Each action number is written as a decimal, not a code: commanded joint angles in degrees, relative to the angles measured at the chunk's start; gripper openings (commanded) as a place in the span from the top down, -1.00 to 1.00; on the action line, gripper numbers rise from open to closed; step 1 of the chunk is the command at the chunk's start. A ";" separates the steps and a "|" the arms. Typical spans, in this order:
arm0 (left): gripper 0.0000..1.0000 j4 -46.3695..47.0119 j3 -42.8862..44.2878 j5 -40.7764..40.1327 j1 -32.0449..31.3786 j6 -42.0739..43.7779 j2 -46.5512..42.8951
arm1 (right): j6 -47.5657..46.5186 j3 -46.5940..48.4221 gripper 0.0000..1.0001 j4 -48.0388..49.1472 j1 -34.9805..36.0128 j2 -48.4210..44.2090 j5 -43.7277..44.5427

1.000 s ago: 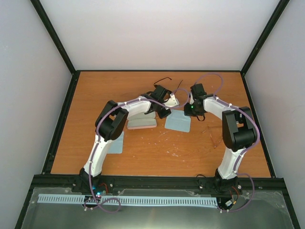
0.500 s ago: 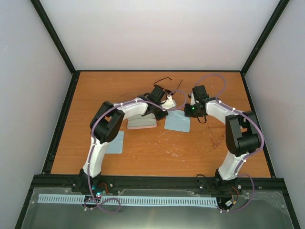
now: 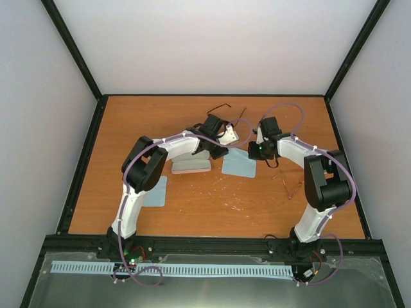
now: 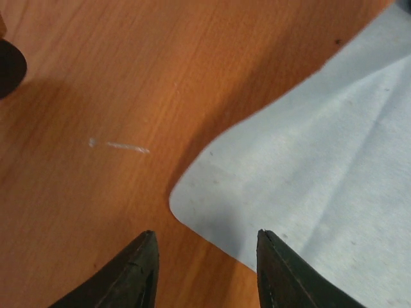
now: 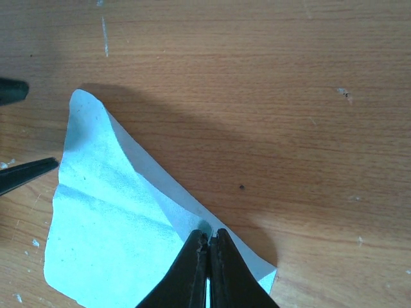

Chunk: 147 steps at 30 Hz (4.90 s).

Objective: Organize the sunglasses
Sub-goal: Fold the glasses cleaning cloth at the center of the board.

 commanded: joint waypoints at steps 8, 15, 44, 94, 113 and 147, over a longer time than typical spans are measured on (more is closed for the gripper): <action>0.05 0.56 6.80 0.74 -0.41 3.65 5.76 | -0.10 -1.14 0.94 0.88 -0.33 -2.43 -0.46; 0.12 -0.20 8.25 1.71 -0.19 3.33 7.29 | -0.09 -1.31 0.94 1.09 -0.33 -2.41 -0.76; 0.13 -16.71 24.84 22.96 6.47 8.46 13.14 | -0.20 -0.57 0.94 0.92 -0.36 -0.58 0.89; 0.98 -17.63 26.03 21.80 4.80 8.01 17.92 | -0.57 -1.04 0.95 1.03 -0.42 -0.05 -0.51; 0.99 -14.09 20.48 22.48 4.71 5.23 9.85 | -0.43 -3.22 0.94 2.71 -0.34 -2.74 -4.28; 0.96 -7.25 -0.79 20.53 1.63 4.03 -2.72 | 0.77 -12.70 0.94 4.60 -0.16 -6.16 -5.06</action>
